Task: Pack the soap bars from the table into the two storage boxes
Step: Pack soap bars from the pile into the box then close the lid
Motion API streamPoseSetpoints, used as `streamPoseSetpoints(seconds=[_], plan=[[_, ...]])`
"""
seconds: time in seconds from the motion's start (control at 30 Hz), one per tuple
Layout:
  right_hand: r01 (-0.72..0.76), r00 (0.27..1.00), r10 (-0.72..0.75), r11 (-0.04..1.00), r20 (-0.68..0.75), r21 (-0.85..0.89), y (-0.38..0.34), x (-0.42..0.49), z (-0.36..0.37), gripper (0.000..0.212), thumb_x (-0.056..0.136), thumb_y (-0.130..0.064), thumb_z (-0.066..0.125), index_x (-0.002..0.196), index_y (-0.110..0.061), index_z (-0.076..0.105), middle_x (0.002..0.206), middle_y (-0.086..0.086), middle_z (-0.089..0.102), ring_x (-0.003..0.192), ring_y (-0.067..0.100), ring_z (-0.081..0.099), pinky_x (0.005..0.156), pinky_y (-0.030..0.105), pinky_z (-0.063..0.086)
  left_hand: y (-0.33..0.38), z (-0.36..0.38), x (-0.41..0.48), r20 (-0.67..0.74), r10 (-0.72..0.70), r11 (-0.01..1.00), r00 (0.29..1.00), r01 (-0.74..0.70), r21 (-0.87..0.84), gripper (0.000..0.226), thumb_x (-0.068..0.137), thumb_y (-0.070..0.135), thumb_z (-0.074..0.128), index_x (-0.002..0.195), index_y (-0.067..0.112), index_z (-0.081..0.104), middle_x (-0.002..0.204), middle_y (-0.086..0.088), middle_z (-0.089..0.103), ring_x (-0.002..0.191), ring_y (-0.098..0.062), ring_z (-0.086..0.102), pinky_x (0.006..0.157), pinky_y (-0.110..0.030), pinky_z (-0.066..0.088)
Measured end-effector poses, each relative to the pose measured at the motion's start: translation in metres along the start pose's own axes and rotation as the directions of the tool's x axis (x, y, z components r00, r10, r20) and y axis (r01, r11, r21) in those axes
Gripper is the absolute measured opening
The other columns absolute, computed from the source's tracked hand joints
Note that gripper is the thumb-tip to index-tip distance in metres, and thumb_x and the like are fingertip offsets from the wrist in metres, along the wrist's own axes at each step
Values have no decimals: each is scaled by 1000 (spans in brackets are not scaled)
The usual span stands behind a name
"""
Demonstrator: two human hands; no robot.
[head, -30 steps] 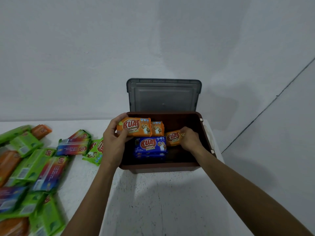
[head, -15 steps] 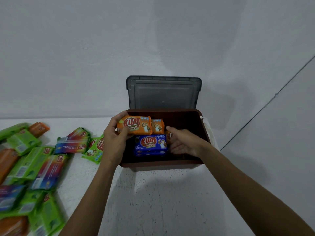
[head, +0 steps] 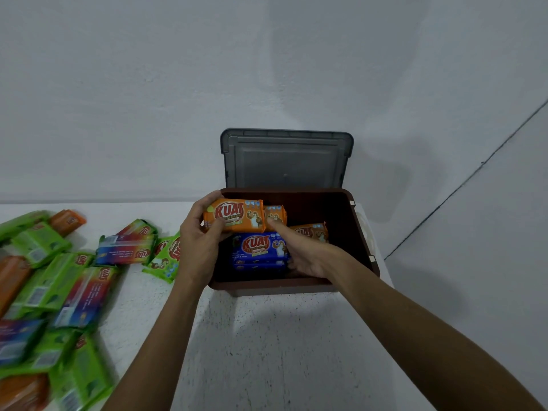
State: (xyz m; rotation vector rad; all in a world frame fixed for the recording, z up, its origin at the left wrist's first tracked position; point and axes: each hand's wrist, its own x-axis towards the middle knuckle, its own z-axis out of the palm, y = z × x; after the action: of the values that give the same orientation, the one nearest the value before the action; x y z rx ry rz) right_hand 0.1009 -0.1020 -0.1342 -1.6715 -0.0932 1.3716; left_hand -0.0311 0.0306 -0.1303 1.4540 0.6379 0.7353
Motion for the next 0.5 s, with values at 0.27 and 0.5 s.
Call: streamPoseSetpoints(seconds=[0.27,0.5], plan=[[29,1000,-28,1000,14,-13,2,-1,2,93,69,-78,58,140,-19,43,139,9,55,135,26,44,119,49,17,0,0,0,6,-11,999,1000,12,-34,36,96,9,54,128,26,56,120,12,58,109,-10,62,74,-28,59],[-21,1000,23,990,13,-137,-4,-13,-17,90,85,-69,48,147,-6,34,148,21,40,138,34,38,116,43,26,0,0,2,8,-36,998,999,36,-45,34,97,12,54,126,30,58,119,13,59,110,-13,62,76,-33,59]])
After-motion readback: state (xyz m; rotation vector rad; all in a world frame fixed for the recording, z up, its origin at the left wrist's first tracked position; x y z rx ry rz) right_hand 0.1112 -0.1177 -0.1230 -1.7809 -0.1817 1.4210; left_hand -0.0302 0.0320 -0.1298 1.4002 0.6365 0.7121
